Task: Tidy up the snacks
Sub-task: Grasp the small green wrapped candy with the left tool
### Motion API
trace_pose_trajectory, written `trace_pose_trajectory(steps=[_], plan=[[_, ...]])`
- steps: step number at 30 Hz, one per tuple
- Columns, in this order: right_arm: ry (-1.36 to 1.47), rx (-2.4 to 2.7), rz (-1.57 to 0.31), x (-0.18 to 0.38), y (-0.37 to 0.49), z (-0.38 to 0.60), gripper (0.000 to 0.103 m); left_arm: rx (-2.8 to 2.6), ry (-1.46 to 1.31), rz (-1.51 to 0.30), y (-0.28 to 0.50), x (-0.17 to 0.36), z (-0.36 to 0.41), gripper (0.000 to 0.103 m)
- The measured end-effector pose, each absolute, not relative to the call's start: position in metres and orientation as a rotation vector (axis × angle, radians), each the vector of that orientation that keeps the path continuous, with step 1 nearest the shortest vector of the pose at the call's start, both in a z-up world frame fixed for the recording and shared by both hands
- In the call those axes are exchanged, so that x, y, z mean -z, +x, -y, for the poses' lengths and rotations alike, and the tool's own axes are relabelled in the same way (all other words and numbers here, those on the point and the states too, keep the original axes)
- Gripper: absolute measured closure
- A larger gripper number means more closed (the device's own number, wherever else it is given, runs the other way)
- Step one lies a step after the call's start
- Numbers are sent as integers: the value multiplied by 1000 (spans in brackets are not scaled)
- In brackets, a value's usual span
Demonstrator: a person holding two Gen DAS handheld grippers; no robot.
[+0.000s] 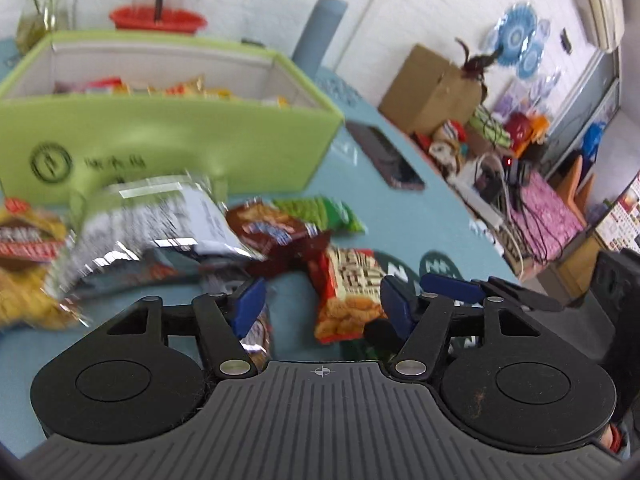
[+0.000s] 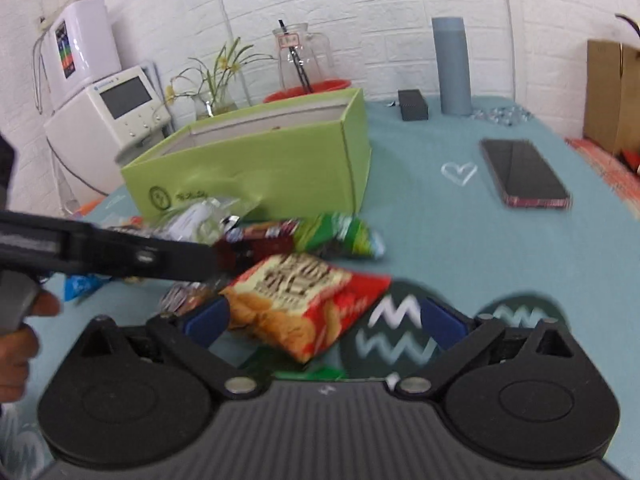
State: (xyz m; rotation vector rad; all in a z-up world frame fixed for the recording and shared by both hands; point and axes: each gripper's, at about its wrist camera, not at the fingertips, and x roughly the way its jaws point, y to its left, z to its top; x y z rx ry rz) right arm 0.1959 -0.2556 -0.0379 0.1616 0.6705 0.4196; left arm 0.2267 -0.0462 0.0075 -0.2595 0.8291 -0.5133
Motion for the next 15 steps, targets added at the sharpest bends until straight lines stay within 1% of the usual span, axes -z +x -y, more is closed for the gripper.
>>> trace_pose_trajectory(steps=[7,8,9,11,12,15], plan=[[148,-542,-688,47,174,224,3,539,-309,-877,209,3,59,58],[135,-561,-692,47,169,217,3,551,-307,-886,206,5,61,60],[109,-564,-695,47,164,211,3,565,-304,-895,203,7,62,67],[75,-559,-688,47,151,202,3,575,-287,-909,195,10,62,72],[71,-557,-690,47,146,200,3,576,-277,-912,190,12,61,77],[36,-548,-682,46,125,191,3,598,-267,-912,170,17,55,75]])
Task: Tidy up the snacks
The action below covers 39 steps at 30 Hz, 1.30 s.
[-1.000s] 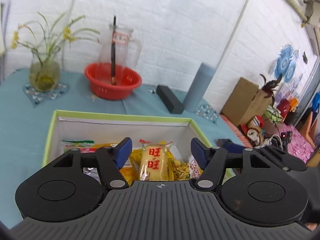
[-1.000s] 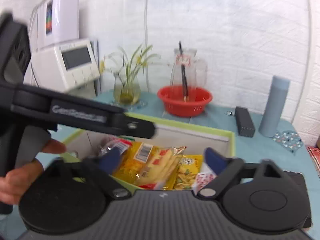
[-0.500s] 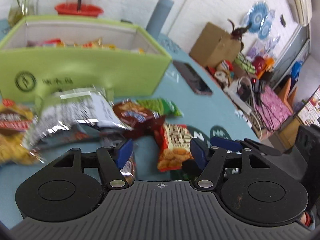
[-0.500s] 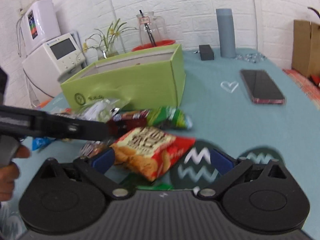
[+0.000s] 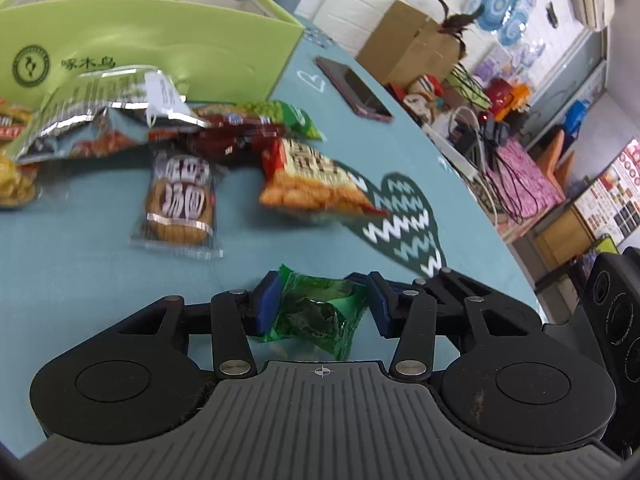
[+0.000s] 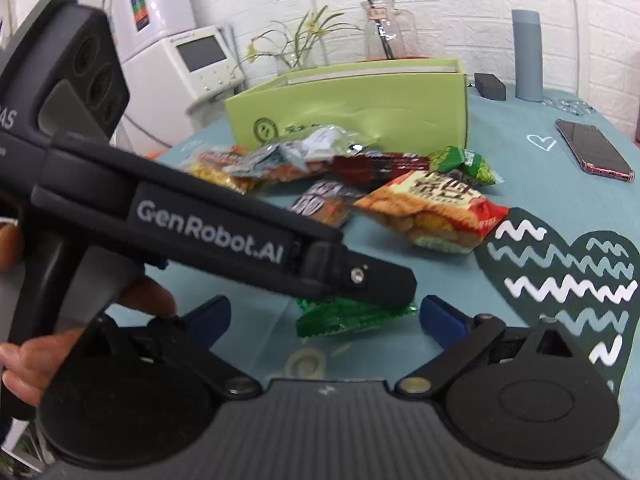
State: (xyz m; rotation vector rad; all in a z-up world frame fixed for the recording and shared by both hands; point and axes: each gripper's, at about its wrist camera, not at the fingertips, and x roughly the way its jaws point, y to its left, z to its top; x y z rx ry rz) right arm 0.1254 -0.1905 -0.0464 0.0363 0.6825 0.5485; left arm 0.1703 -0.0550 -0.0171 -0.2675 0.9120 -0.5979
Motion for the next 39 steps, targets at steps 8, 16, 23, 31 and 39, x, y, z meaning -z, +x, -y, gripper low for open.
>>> trace_pose_trajectory(steps=[8,16,23,31,39], plan=[[21,-483,-661,47,79,164,2,574,-205,-873,130,16,34,68],[-99,-431,-663,50,70,139,1,592,-234,-863,118,17,25,67],[-84,-420,-666,49,69,140,1,605,-266,-859,114,17,16,65],[48,-427,-659,46,67,156,1,593,-363,-804,105,4,-29,58],[-26,-381,-638,42,67,162,1,668,-296,-854,109,15,2,58]])
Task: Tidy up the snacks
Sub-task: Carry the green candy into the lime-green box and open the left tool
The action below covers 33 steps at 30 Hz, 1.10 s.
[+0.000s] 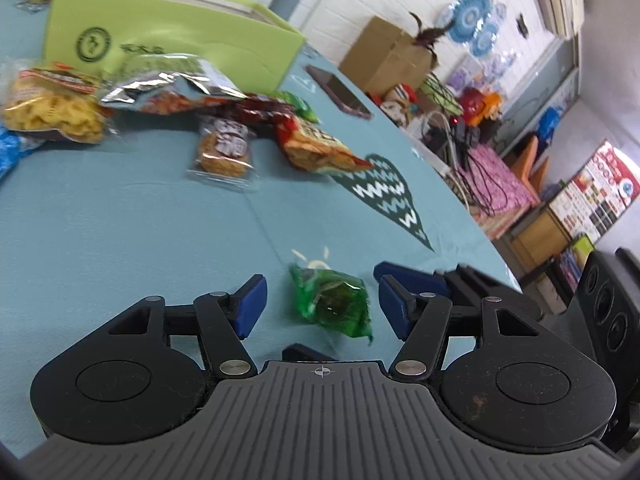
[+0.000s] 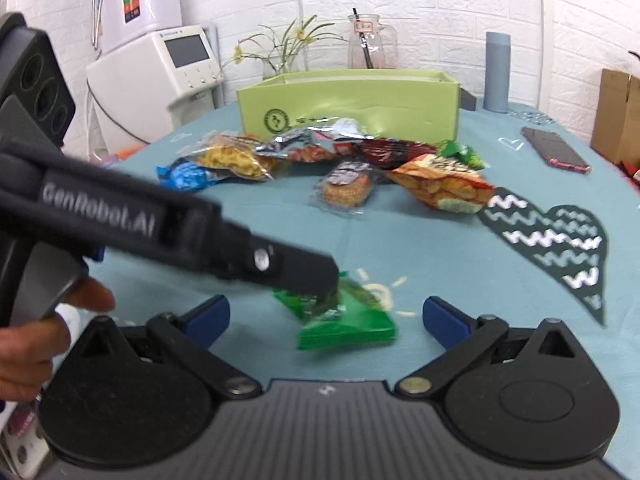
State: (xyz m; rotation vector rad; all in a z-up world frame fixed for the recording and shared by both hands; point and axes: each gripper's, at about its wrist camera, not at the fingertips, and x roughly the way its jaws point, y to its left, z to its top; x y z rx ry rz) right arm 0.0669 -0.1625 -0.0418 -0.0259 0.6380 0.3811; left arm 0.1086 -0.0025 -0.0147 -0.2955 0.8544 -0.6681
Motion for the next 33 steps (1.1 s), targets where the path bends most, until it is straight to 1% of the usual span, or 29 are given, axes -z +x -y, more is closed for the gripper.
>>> trace_pose_trajectory(steps=[2,3,5,7,8,11,15,17,22,25,28,29,30,31,32,33], plan=[[-44,-394,-641,43,66,164,4,683,-280,-863,109,17,10,58],[-49,-406,-649,46,66,163,27,685,-273,-869,110,19,13,63],[-83,-412,-624,46,64,158,50,675,-244,-862,110,22,19,86],[-70,-432,-636,42,62,157,52,655,-234,-857,109,21,20,89],[-52,-448,-642,41,65,159,59,656,-244,-859,110,19,18,89],[-32,-476,-624,30,77,161,58,643,-238,-832,118,6,16,89],[-65,-490,-549,4,108,159,57,624,-241,-764,148,-26,12,89],[-72,-510,-510,-13,136,158,55,618,-240,-723,174,-46,10,88],[-115,-515,-454,-50,231,146,54,567,-224,-644,258,-86,5,88],[-109,-534,-477,-57,286,136,55,518,-210,-635,306,-92,1,88],[-126,-549,-512,-50,329,122,55,475,-189,-646,342,-84,-4,88],[-132,-556,-528,-46,340,118,53,463,-188,-658,352,-79,-6,88],[-132,-570,-546,-41,350,114,49,450,-182,-671,360,-72,-8,86],[-125,-584,-561,-36,357,112,47,440,-175,-679,365,-66,-9,79],[-115,-593,-575,-31,364,111,41,431,-169,-686,367,-60,-10,71],[-111,-586,-584,-28,367,111,35,419,-172,-685,367,-56,-11,54]])
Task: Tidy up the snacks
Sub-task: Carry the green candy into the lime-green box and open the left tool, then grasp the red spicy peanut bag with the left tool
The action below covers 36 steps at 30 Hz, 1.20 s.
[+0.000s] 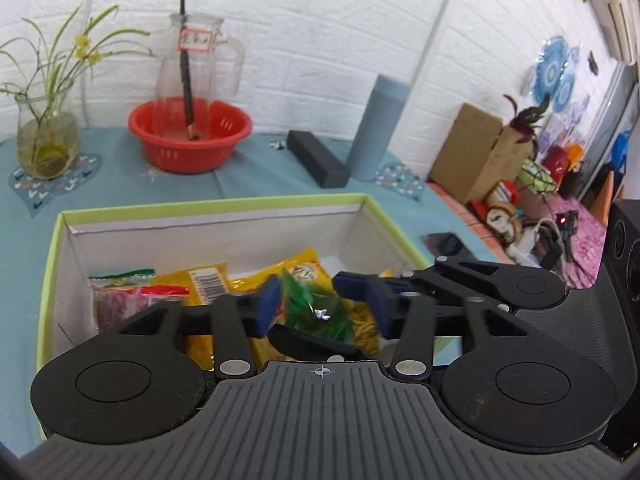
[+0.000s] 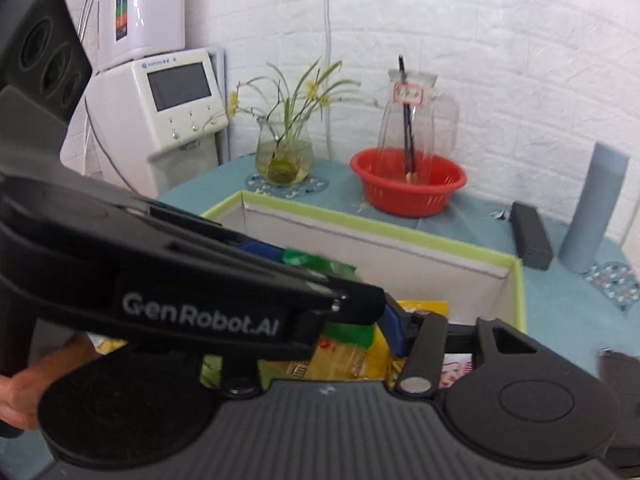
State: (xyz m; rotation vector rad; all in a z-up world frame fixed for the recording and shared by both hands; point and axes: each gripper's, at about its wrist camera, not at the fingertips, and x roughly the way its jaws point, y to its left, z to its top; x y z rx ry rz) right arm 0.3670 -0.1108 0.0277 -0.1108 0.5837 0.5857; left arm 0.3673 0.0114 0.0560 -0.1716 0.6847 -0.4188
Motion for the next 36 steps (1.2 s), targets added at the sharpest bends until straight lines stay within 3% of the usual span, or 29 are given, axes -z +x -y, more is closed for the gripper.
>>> trace_pose_trajectory(steps=[1,4,6,10,17,20,23,25,28,31,36], plan=[[-101,-585,-578,-27,367,114,31,412,-175,-674,366,-54,-14,38],[-47,-573,-517,-40,351,138,21,406,-215,-622,354,-62,-22,35],[-39,-544,-448,-55,329,161,3,427,-241,-596,340,-73,-24,33],[-55,-478,-387,-64,275,205,4,492,-233,-529,295,-90,-13,24],[11,-438,-595,10,218,246,3,596,-229,-671,228,-44,33,25],[56,-450,-657,33,214,248,3,596,-225,-764,221,-20,49,32],[91,-494,-673,38,217,243,4,603,-236,-831,234,-10,60,49],[99,-531,-689,41,220,234,4,598,-245,-882,248,-3,66,67],[50,-545,-683,39,213,217,3,598,-240,-926,253,6,69,82],[27,-600,-664,37,191,209,3,615,-252,-930,233,9,60,89],[10,-662,-659,36,146,192,3,589,-250,-930,179,9,41,89]])
